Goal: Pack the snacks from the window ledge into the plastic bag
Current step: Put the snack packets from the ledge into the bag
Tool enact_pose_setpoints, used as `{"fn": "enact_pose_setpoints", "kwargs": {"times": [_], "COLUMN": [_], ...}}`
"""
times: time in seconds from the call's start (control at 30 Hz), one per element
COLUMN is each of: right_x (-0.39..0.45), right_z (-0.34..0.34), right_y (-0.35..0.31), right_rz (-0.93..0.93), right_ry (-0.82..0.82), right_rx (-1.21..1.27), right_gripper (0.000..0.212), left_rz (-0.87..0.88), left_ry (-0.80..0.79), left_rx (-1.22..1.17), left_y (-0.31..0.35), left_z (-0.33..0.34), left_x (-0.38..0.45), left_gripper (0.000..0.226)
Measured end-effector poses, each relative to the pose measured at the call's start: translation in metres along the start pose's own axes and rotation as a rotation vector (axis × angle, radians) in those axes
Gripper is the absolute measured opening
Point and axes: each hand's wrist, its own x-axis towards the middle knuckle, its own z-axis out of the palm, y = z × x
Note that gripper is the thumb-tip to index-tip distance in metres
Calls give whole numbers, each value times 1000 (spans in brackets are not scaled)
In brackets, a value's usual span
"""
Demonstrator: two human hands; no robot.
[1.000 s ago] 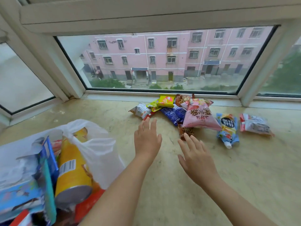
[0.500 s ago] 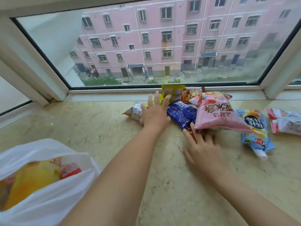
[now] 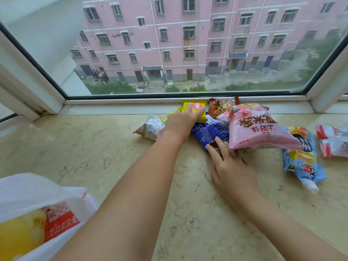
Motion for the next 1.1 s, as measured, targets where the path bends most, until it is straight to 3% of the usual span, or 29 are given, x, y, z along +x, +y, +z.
{"fn": "enact_pose_setpoints", "kwargs": {"times": [0.27, 0.47, 0.6, 0.9, 1.0, 1.1], "right_x": [-12, -57, -109, -218, -244, -266], "right_z": [-9, -26, -47, -90, -102, -110], "right_y": [-8, -14, -20, -27, -24, -20], "right_rz": [-8, -12, -30, 15, 41, 70], "right_ry": [-8, 32, -11, -115, -168, -191], "right_rx": [-23, 14, 45, 127, 147, 168], "right_gripper": [58, 52, 57, 58, 56, 52], "left_rz": [-167, -273, -273, -206, -220, -222], "left_ry": [13, 2, -41, 141, 143, 132], "left_rx": [-172, -261, -282, -247, -248, -294], "left_y": [10, 39, 62, 112, 130, 144], "left_z": [-11, -14, -8, -4, -5, -7], "left_x": [-41, -118, -178, -292, -326, -359], "left_gripper": [75, 69, 71, 69, 86, 85]}}
